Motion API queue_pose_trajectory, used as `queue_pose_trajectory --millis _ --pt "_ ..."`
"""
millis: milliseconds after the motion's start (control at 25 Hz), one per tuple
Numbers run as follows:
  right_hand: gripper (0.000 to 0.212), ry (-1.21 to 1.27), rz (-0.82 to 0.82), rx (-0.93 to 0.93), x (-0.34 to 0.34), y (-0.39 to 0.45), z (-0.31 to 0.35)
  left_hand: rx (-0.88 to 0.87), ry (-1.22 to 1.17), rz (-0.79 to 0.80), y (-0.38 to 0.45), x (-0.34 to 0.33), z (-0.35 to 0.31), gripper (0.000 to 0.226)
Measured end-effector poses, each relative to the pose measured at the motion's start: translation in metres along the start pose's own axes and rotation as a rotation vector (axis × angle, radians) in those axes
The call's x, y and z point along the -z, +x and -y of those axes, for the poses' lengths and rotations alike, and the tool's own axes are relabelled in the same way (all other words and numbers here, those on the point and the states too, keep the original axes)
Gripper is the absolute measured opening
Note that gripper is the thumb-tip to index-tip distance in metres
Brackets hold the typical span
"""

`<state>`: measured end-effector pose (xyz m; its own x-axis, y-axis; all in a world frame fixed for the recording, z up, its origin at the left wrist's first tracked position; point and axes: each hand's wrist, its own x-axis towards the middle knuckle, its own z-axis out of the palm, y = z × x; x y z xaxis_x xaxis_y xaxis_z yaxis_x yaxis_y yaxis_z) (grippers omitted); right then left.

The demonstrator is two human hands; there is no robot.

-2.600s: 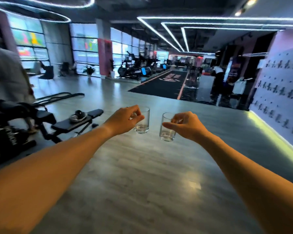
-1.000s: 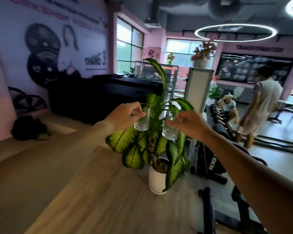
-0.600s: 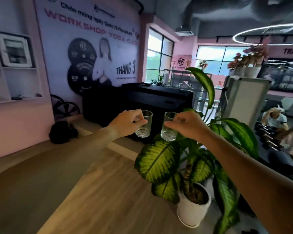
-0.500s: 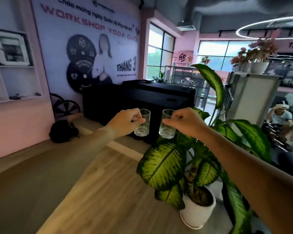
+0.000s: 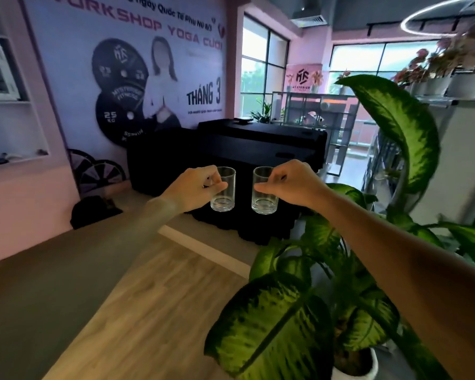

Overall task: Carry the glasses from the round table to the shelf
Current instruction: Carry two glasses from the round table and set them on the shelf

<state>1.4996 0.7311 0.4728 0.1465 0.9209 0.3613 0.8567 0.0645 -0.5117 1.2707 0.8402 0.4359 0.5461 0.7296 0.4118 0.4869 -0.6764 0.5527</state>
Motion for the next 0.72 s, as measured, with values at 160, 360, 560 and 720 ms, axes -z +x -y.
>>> queue_pose_trajectory --millis 160,360,560,720 --pt "0.03 -0.01 0.003 -0.009 0.001 0.08 -0.043 0.034 -0.03 -0.005 0.082 -0.015 0.02 0.022" --pt "0.03 -0.003 0.019 -0.033 -0.013 0.171 -0.092 0.037 -0.029 -0.004 0.171 -0.035 0.054 0.017" --pt "0.03 -0.012 -0.002 -0.051 -0.045 0.275 -0.139 0.018 -0.024 0.022 0.271 -0.059 0.115 0.014" --pt "0.029 -0.004 -0.002 -0.062 -0.067 0.371 -0.165 0.007 -0.036 0.043 0.362 -0.064 0.171 0.014"
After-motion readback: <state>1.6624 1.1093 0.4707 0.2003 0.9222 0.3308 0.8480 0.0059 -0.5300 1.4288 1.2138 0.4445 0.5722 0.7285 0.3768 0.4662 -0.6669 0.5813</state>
